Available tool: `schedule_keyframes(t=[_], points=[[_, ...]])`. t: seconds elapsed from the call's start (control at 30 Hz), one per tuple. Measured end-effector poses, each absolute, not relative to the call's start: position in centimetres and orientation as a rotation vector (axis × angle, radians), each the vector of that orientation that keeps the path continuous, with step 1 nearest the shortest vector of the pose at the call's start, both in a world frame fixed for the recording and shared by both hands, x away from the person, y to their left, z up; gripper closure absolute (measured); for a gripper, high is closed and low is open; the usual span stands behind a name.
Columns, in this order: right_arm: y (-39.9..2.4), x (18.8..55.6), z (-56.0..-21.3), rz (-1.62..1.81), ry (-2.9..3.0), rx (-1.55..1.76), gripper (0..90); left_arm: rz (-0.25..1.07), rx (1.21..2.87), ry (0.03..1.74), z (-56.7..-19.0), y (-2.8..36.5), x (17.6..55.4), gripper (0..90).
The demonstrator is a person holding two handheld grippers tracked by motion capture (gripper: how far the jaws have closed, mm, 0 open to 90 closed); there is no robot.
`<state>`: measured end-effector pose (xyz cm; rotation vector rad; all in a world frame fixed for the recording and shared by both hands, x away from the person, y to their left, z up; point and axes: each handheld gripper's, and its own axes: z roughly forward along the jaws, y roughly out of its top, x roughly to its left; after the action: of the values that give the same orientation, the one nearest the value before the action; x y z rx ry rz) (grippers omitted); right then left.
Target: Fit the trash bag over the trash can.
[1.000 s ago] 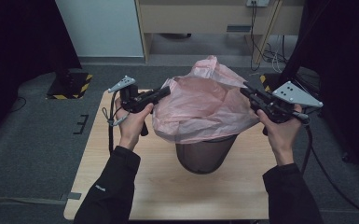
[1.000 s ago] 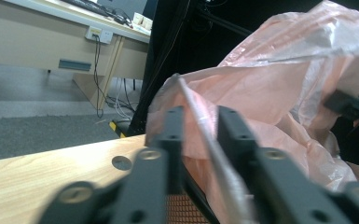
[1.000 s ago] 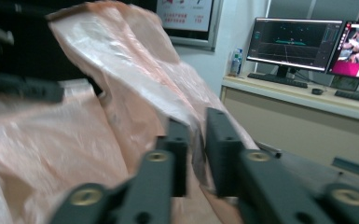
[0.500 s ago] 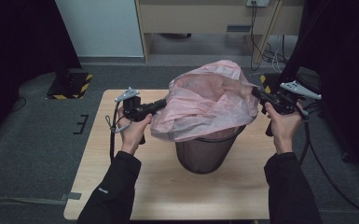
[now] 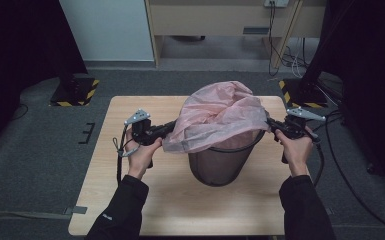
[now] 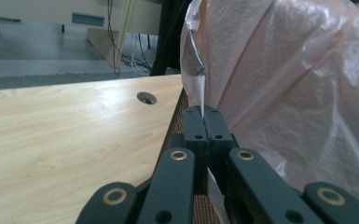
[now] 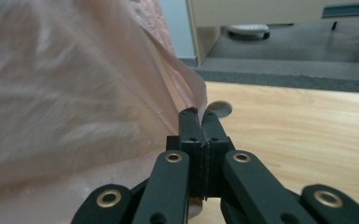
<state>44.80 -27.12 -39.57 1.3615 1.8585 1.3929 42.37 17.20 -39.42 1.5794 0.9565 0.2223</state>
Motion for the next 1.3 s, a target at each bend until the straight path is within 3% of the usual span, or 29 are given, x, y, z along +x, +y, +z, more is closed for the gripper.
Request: schedule_keyframes(t=[0.6, 0.67, 0.83, 1.03, 1.3], points=[[-26.7, 44.3, -39.6, 1.122, 1.976, 1.379, 89.7, 0.275, 1.66, 1.066, -39.3, 18.0, 42.2, 90.0], [-26.7, 44.3, -39.5, 1.127, 1.991, 1.374, 84.6, 0.263, 1.614, 1.048, -39.2, 18.3, 42.1, 89.6], [-27.7, 43.1, -39.0, 1.322, 1.858, 1.325, 65.5, 0.301, 1.471, 1.003, -38.0, 19.5, 41.0, 67.3], [-28.8, 40.7, -36.9, 1.556, 1.675, 1.191, 49.6, 0.341, 1.416, 0.928, -35.7, 20.1, 38.4, 59.6], [-28.2, 36.6, -34.4, 1.763, 1.64, 1.039, 41.5, 0.314, 1.409, 0.878, -34.8, 19.5, 34.8, 50.9]])
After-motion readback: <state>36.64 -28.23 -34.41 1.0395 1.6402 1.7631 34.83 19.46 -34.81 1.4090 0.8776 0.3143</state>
